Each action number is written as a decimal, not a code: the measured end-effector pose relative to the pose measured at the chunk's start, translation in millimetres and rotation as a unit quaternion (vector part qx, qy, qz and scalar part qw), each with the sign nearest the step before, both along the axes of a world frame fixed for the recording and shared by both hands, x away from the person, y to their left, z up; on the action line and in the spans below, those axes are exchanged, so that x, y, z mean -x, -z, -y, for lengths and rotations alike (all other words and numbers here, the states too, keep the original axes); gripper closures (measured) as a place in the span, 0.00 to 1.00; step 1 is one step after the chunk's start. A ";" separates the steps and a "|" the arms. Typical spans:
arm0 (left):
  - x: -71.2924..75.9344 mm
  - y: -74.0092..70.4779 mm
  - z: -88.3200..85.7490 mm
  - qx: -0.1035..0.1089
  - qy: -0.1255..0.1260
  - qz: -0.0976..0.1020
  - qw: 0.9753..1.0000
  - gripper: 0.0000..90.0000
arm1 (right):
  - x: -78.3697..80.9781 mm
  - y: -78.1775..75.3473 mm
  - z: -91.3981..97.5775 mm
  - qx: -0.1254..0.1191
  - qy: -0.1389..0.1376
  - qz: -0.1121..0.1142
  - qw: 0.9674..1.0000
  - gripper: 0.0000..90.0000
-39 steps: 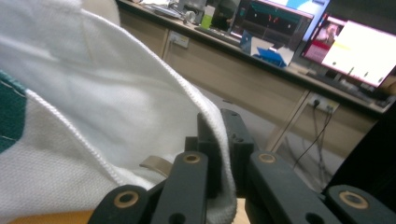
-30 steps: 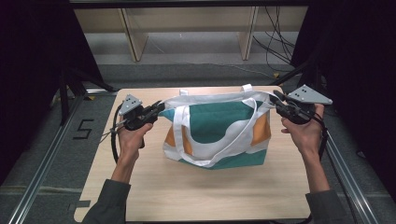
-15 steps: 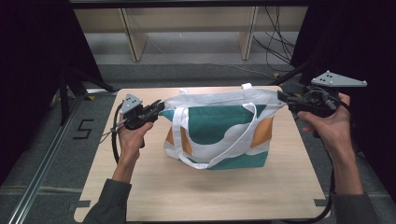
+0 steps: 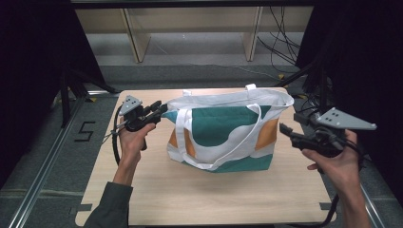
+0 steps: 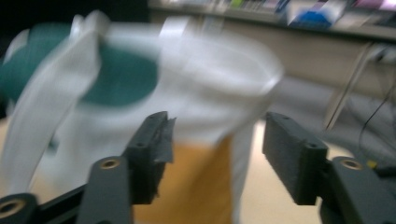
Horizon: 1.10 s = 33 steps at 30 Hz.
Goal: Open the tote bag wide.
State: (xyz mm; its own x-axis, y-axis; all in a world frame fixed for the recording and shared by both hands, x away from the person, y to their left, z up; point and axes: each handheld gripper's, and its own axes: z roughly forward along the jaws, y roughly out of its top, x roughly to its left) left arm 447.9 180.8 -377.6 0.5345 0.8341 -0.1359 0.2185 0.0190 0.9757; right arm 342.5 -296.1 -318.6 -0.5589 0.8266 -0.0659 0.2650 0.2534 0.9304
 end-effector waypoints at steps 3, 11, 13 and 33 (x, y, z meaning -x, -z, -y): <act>0.4 0.9 -4.0 0.009 -0.006 -0.003 1.000 0.62 | 0.1 15.1 -14.7 0.024 -0.035 -0.031 0.999 0.41; -3.2 4.8 -5.7 0.024 -0.006 -0.004 1.000 0.59 | -7.6 32.1 -59.8 0.048 -0.084 -0.019 0.995 0.39; -2.5 4.8 -4.9 0.026 -0.001 -0.002 1.000 0.60 | -9.2 32.0 -68.0 0.067 -0.064 -0.013 0.996 0.39; 1.6 -1.8 -23.7 0.060 -0.030 -0.018 0.998 0.39 | -38.7 58.6 -69.8 0.100 -0.070 -0.023 0.992 1.00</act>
State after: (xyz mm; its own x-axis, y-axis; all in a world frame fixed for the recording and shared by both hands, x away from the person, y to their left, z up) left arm 446.3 204.5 -375.8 0.4772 0.8411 -0.2547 0.2484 0.1489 0.9571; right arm 381.2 -226.3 -377.2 -0.6740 0.7133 -0.1922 0.2557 0.4694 0.8452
